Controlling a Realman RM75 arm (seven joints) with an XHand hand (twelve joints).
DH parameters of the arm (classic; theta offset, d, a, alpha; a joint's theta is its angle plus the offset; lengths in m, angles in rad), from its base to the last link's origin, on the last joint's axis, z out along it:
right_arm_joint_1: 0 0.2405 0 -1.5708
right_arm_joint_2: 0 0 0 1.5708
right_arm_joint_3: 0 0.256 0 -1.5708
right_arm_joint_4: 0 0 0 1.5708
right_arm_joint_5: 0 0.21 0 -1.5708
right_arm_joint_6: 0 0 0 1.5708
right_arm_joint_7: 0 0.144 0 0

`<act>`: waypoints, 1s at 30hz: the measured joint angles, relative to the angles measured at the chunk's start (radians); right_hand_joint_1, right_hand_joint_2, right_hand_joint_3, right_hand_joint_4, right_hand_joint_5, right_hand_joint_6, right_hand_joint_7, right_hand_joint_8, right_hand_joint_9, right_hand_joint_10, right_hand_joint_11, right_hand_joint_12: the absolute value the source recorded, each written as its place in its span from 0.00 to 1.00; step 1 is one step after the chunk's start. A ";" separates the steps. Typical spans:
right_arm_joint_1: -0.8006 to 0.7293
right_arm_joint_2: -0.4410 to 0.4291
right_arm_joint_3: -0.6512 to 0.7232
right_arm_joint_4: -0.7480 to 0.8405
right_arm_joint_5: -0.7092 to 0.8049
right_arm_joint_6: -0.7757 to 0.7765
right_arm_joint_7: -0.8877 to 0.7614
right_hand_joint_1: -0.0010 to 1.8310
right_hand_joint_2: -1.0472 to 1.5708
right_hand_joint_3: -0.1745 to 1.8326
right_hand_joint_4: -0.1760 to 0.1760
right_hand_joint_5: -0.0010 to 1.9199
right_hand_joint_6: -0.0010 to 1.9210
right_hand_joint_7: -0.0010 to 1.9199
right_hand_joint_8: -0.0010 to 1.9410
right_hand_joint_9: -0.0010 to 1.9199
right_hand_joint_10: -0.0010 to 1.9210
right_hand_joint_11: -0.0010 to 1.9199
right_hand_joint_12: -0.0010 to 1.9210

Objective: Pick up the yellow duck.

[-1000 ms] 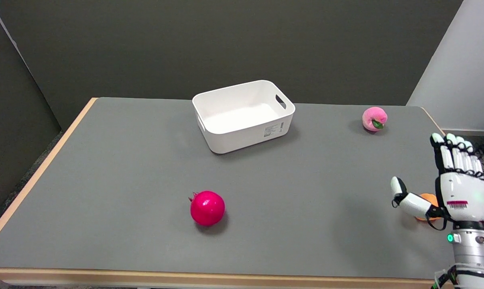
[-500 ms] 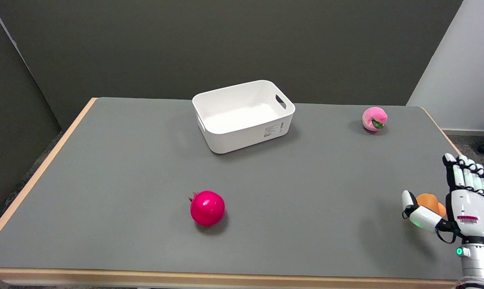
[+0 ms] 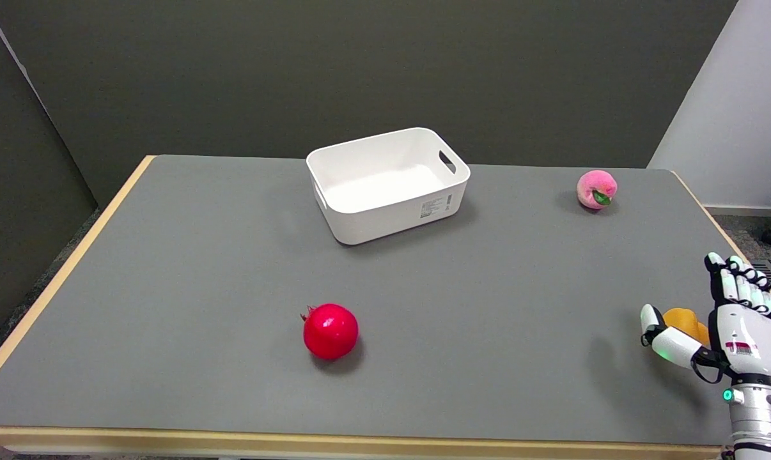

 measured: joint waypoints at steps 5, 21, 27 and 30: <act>0.017 -0.001 -0.005 -0.008 0.016 -0.014 0.004 0.25 0.64 0.49 0.48 0.01 0.13 0.00 0.00 0.00 0.00 0.00 0.00; 0.056 -0.019 -0.016 -0.044 0.048 -0.044 0.013 0.23 0.64 0.55 0.40 0.07 0.22 0.03 0.11 0.00 0.09 0.00 0.10; 0.071 -0.023 -0.020 -0.058 0.050 -0.053 0.014 0.23 0.64 0.55 0.39 0.07 0.22 0.03 0.12 0.00 0.09 0.00 0.14; 0.079 -0.025 -0.022 -0.064 0.052 -0.058 0.015 0.24 0.64 0.55 0.39 0.07 0.22 0.03 0.13 0.00 0.10 0.00 0.19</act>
